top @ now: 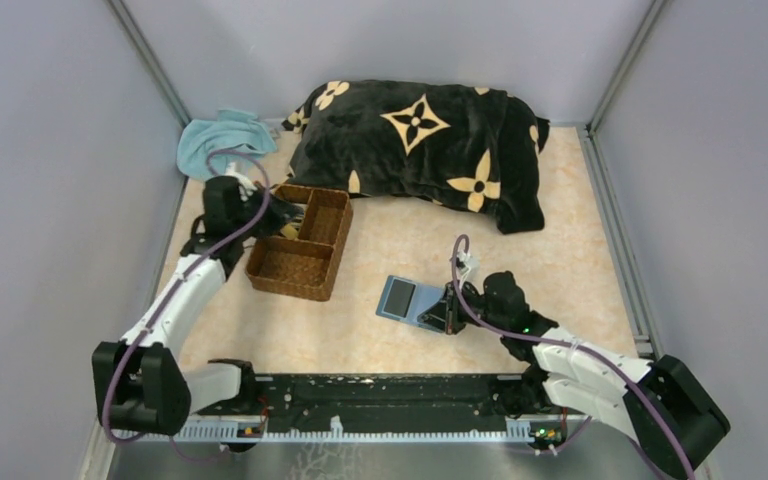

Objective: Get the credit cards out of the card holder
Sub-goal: Place the credit card in the storage box, then adjust the credit card in the storage box.

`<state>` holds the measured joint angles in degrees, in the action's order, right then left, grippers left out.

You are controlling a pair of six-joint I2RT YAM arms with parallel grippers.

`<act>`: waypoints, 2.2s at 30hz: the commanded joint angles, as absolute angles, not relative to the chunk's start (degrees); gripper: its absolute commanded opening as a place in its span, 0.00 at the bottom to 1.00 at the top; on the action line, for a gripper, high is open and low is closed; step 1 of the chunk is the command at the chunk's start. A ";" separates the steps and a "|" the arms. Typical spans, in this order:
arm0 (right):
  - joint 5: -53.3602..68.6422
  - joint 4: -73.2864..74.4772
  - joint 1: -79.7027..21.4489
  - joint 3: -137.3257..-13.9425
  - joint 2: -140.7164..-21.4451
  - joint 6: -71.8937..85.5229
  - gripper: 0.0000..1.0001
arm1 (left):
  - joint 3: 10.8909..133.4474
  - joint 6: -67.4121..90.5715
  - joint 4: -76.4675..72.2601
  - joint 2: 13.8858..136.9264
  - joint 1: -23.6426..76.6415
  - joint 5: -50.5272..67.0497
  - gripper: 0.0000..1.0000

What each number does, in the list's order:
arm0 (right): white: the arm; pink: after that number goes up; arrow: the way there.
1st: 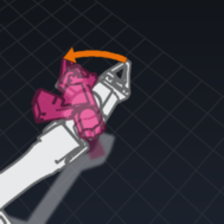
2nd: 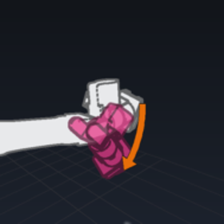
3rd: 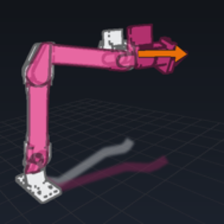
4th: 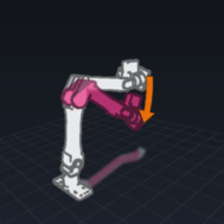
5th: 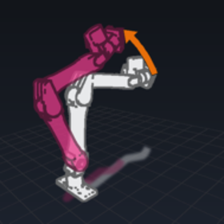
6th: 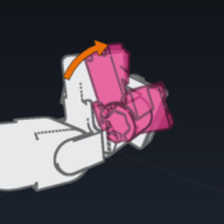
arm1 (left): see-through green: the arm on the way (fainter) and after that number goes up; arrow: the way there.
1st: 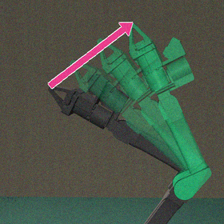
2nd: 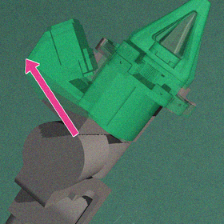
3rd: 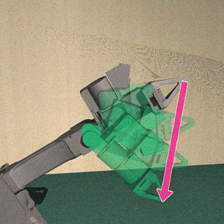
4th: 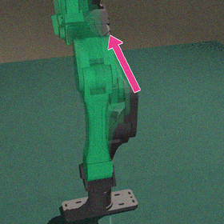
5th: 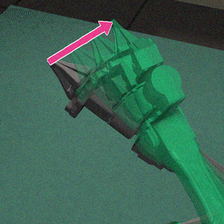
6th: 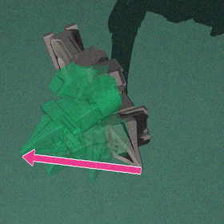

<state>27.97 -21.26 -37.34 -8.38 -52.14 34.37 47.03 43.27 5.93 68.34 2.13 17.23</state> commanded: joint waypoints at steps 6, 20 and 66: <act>17.40 -18.96 -37.71 -13.78 -55.26 34.50 0.00 | 42.19 35.89 -0.77 64.87 29.84 5.94 0.00; 14.91 -22.22 -37.71 -14.74 -58.94 38.26 0.05 | 38.88 34.33 -5.46 80.49 40.87 3.44 0.18; 15.62 -25.74 -37.71 -8.02 -59.47 39.29 0.04 | 60.33 39.31 5.78 98.95 6.95 -8.73 0.44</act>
